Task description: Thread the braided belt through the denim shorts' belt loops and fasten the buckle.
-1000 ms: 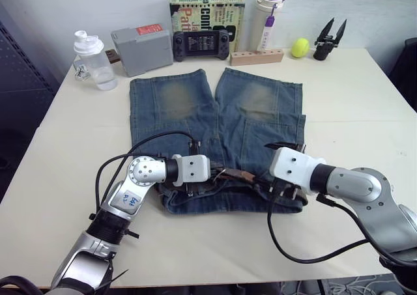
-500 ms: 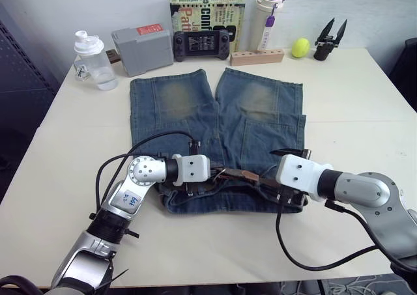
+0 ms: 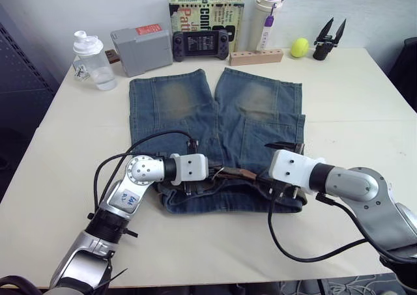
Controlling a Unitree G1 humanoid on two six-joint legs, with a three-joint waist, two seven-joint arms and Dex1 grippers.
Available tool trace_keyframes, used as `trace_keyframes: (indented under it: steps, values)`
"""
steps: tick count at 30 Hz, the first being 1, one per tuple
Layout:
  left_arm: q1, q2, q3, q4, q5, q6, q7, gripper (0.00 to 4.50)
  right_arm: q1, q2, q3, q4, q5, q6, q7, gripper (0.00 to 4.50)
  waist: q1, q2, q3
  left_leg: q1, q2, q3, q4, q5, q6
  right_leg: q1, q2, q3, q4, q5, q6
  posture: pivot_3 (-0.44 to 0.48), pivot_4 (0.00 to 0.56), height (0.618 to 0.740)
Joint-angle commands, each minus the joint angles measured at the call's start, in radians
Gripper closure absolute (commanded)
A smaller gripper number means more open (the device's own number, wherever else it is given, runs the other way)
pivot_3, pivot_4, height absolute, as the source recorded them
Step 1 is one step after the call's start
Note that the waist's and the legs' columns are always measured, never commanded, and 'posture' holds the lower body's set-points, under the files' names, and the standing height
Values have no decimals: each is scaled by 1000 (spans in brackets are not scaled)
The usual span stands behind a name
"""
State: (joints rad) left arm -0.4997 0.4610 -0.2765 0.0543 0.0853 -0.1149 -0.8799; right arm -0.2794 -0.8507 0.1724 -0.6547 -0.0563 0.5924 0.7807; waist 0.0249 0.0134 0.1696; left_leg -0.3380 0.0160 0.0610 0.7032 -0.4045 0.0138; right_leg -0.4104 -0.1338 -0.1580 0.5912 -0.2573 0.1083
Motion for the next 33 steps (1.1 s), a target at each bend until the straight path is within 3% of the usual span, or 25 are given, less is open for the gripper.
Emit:
trace_keyframes:
  steps: [1, 11, 19, 33]
  values:
    - [5, -12, -23, -22, -2, -7, -2, 4500, -42, 31, 17, -28, 0, -16, -9, 51, -1, 0, 0, 0, 0, 0, 0, 0, 0, 0, 0, 0, 0, 0, 0, 0, 150, 726]
    - [7, -17, -19, -22, -13, 3, -3, 4500, -22, 23, 8, -21, -25, -16, 11, 51, 0, 0, 0, 0, 0, 0, 0, 0, 0, 0, 0, 0, 0, 0, 0, 0, 150, 726]
    - [69, -78, -7, -97, -122, 200, -25, 4500, 13, 30, 10, -49, -32, 0, 12, 51, 1, 0, 0, 0, 0, 0, 0, 0, 0, 0, 0, 0, 0, 0, 0, 0, 150, 726]
    - [122, -28, -83, -141, -61, 190, -71, 4500, 32, -1, -71, -41, -7, 15, 29, 51, 2, 0, 0, 0, 0, 0, 0, 0, 0, 0, 0, 0, 0, 0, 0, 0, 150, 726]
